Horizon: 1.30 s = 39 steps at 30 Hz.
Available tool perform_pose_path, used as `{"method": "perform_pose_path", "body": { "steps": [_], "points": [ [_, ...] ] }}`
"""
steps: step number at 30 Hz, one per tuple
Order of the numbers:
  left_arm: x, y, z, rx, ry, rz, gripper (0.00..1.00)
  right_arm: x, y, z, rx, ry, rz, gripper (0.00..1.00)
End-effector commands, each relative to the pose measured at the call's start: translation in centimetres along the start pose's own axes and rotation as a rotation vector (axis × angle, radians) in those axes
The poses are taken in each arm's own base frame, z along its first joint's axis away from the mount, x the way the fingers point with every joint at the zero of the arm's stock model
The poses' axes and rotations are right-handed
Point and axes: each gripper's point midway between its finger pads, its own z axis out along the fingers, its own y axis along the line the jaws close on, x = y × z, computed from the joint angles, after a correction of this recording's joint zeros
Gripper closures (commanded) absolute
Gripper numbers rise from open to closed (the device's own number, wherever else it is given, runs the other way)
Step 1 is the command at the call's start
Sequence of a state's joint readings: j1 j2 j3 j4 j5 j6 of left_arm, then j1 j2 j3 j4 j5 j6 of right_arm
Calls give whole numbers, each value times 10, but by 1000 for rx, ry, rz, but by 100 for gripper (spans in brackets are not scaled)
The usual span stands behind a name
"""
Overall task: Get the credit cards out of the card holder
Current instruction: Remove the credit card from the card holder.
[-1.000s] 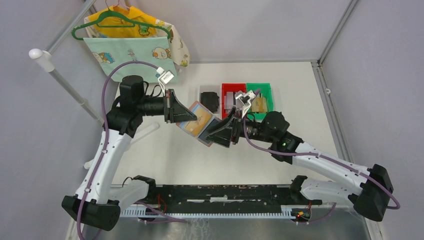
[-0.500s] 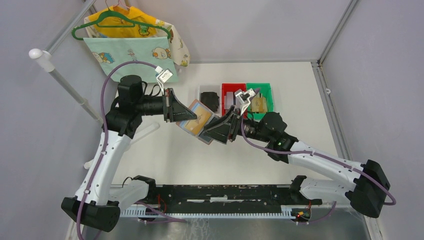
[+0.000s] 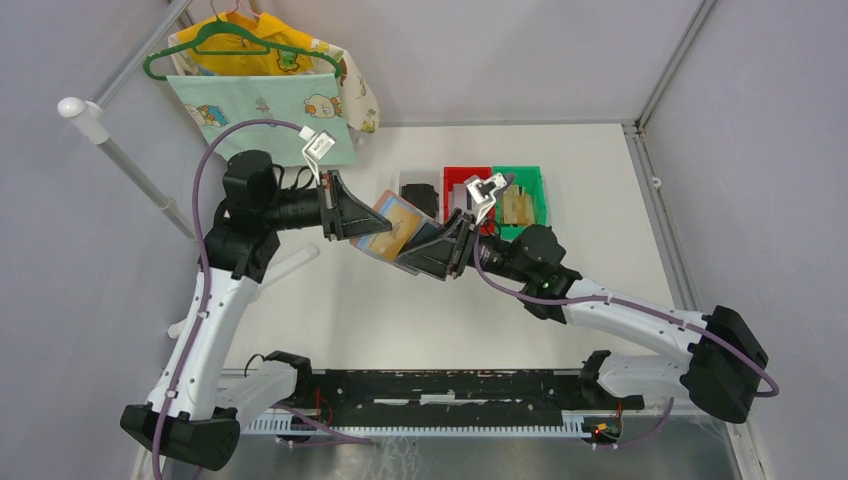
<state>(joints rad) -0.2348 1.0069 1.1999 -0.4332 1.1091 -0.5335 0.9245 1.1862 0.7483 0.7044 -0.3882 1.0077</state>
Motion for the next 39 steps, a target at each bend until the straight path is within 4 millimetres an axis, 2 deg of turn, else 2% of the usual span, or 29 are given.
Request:
{"method": "perform_pose_path", "body": {
  "steps": [1,6,9,15,18,23,25,33,39],
  "points": [
    [-3,-30,-6,85,-3,13,98,-24,28,4,-127,-107,3,45],
    [-5,-35,-7,97,-9,5,98,-27,32,3,-161,-136,27,47],
    [-5,-34,-7,97,-12,-3,98,-32,41,0,-215,-171,31,51],
    [-4,-32,-6,91,-18,-12,98,-43,60,-3,-311,-225,49,63],
    [-2,-28,-5,87,-15,-25,95,-47,64,-1,-334,-238,55,68],
    [-2,-28,-5,93,-6,-30,92,-45,63,-1,-327,-235,53,93],
    [-3,-29,-5,96,-5,-28,91,-43,60,-5,-313,-236,48,100],
    [-9,-35,-5,109,-3,-14,89,-31,50,-24,-274,-244,26,100],
    [-12,-34,-4,101,-12,-14,91,-29,46,-33,-256,-259,22,100]
  ]
}}
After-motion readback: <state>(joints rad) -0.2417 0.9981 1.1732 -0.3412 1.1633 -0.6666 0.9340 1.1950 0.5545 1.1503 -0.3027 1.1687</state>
